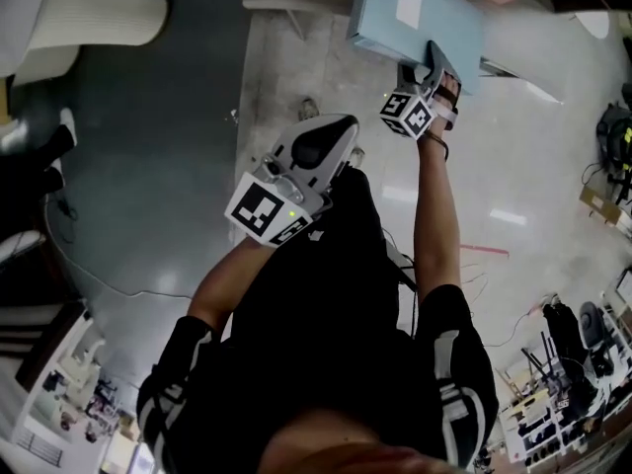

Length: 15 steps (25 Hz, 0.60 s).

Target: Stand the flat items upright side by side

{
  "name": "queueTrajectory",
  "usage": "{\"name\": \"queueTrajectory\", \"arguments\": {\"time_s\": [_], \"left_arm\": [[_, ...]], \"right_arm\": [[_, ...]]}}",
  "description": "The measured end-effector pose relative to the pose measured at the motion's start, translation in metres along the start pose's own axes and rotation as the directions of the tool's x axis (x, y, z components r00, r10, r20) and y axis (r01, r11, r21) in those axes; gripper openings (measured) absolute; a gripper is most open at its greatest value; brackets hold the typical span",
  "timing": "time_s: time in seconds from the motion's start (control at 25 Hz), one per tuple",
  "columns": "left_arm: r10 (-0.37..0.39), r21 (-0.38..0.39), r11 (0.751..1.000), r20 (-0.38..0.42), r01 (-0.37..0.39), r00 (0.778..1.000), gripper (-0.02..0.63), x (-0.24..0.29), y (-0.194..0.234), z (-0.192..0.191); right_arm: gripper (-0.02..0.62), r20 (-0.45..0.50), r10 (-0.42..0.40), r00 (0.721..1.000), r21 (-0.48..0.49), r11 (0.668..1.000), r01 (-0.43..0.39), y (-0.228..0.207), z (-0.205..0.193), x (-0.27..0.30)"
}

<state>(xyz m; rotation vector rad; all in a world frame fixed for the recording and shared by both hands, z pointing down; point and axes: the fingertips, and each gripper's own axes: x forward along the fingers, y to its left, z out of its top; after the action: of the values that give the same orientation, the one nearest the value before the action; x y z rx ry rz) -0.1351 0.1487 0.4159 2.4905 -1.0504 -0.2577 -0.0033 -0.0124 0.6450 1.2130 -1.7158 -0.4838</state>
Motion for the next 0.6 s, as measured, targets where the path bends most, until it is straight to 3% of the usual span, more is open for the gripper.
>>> {"name": "queueTrajectory", "arguments": {"time_s": [0.16,0.32,0.4,0.56,0.6], "left_arm": [[-0.013,0.054,0.998,0.004,0.012,1.000,0.025,0.001,-0.021,0.021],[-0.034,0.066,0.997,0.016,0.033,0.999,0.025,0.013,-0.045,0.040],[-0.047,0.074,0.996,0.023,0.045,0.999,0.025,0.020,-0.056,0.047],[-0.081,0.120,0.990,0.042,0.075,0.996,0.025,0.036,-0.077,0.061],[-0.092,0.129,0.988,0.045,0.085,0.995,0.025,0.039,-0.081,0.064]], "right_arm": [[0.350,0.115,0.018,0.993,0.230,0.972,-0.044,-0.027,0.014,-0.025],[0.350,0.192,0.025,0.981,0.442,0.890,-0.109,-0.052,0.007,-0.048],[0.350,0.210,0.007,0.978,0.573,0.809,-0.129,-0.065,-0.005,-0.054],[0.344,0.223,-0.005,0.975,0.806,0.564,-0.182,-0.088,-0.042,-0.054],[0.341,0.212,-0.005,0.977,0.827,0.533,-0.177,-0.092,-0.050,-0.054]]}}
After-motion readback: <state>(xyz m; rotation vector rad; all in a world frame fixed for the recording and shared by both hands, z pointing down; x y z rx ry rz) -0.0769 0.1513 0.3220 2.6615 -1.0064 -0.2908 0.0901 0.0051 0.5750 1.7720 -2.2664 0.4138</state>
